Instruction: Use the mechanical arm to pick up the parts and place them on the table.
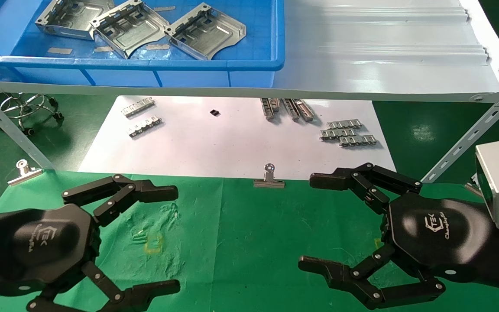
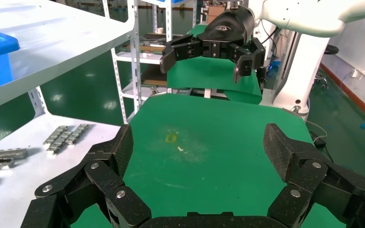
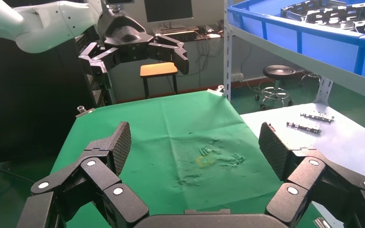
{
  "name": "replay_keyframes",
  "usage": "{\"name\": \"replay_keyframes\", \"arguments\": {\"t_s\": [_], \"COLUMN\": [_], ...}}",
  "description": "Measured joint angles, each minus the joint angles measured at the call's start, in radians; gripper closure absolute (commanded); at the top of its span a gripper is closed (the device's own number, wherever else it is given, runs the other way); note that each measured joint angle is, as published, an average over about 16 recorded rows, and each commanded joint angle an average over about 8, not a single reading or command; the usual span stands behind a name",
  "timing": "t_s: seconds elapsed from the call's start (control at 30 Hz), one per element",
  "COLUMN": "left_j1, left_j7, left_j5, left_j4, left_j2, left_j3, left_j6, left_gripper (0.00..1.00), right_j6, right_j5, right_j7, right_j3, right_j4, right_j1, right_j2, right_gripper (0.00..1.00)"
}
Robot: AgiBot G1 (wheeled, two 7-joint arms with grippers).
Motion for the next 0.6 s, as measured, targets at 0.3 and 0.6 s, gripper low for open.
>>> {"name": "replay_keyframes", "arguments": {"t_s": [0.3, 0.6], "left_j1": [0.0, 0.0], "left_j7": [0.0, 0.001], "left_j5": [0.0, 0.0], "left_j4": [0.0, 0.0], "left_j2": [0.0, 0.0], "left_j3": [0.0, 0.0], "left_j6": [0.0, -0.001], "left_gripper": [0.0, 0.0], "right_j6": [0.0, 0.0], "right_j5": [0.0, 0.0], "right_j7": [0.0, 0.0], "right_j3": [0.0, 0.0], "right_j4": [0.0, 0.0], "right_j1": [0.0, 0.0], "right_j2": [0.0, 0.0], "right_gripper": [0.0, 0.85]}}
